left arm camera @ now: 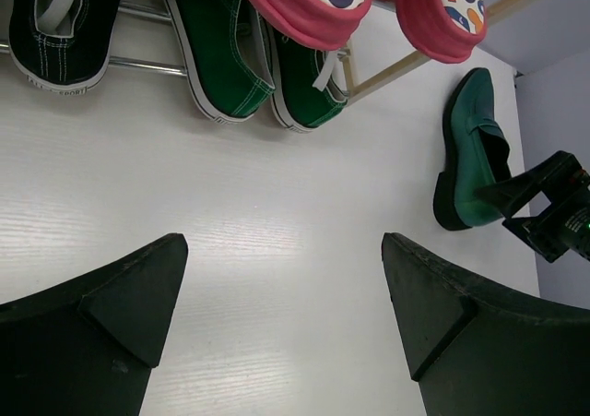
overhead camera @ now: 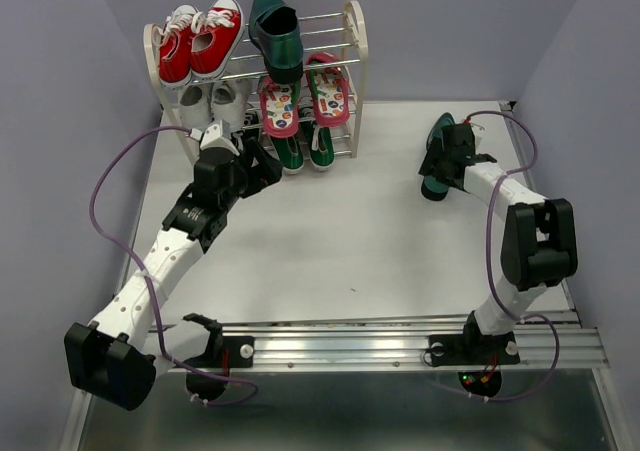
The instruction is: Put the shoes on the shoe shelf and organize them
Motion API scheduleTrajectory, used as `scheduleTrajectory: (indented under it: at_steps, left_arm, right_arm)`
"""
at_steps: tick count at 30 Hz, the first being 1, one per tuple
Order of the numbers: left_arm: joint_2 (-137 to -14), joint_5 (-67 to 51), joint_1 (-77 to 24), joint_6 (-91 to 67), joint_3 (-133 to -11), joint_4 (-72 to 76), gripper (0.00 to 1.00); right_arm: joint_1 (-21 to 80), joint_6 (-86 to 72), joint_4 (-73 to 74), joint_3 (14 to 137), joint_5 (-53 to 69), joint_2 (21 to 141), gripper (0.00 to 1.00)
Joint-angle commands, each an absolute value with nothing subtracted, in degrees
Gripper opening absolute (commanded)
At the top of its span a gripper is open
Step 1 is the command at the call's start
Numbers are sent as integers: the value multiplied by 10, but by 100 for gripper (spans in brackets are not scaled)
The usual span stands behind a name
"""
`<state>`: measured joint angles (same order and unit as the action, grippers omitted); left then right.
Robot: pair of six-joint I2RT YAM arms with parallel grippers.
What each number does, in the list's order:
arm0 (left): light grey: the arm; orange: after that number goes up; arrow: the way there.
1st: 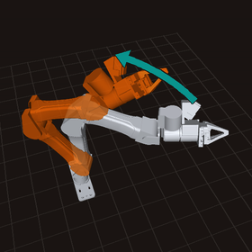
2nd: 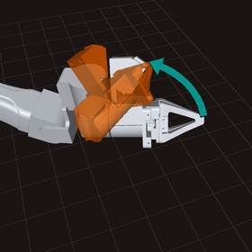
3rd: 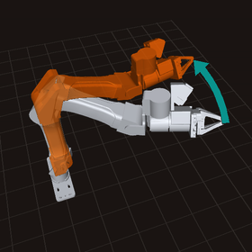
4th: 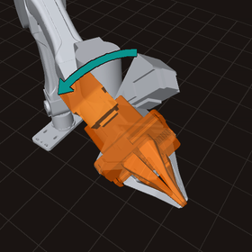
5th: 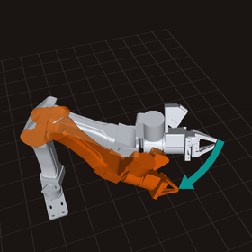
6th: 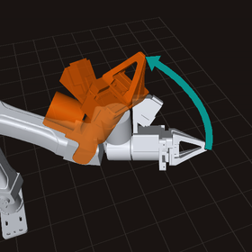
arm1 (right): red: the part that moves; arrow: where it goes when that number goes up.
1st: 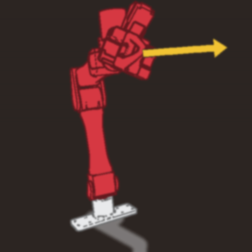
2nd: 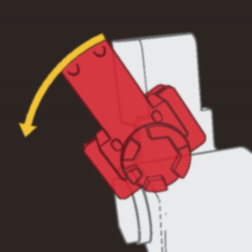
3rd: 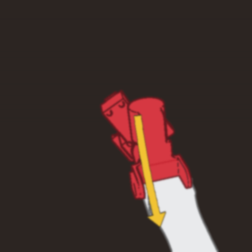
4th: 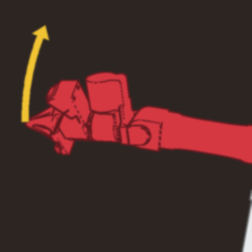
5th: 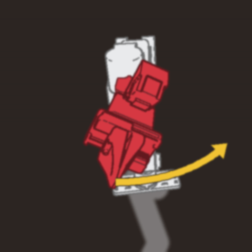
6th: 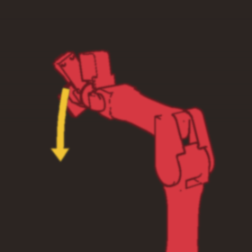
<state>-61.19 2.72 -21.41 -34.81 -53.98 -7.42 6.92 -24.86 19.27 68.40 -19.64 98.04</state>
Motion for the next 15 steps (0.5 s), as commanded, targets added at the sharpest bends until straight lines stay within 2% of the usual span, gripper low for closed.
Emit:
scheduleTrajectory:
  at_steps: [1, 4, 5, 7, 8, 11, 15]
  left_arm:
    - [-606, 44, -218, -349, -539, -65, 99]
    - [-614, 44, -217, -349, -545, -66, 99]
    - [-617, 43, -217, -349, -546, -67, 99]
    - [-623, 41, -217, -350, -548, -68, 99]
    - [-624, 42, -218, -351, -547, -69, 99]
    - [-624, 46, -217, -355, -545, -71, 99]
    - [-621, 47, -217, -359, -542, -69, 99]
  right_arm:
    - [60, -227, 109, 688, -171, 1005, 100]
    - [60, -213, 88, 697, -172, 1025, 85]
    - [60, -210, 83, 700, -175, 1027, 66]
    - [60, -216, 80, 698, -189, 1024, 44]
    - [60, -218, 80, 697, -196, 1022, 26]
    - [60, -214, 80, 686, -200, 1004, 1]
    - [60, -178, 80, 677, -174, 953, 1]
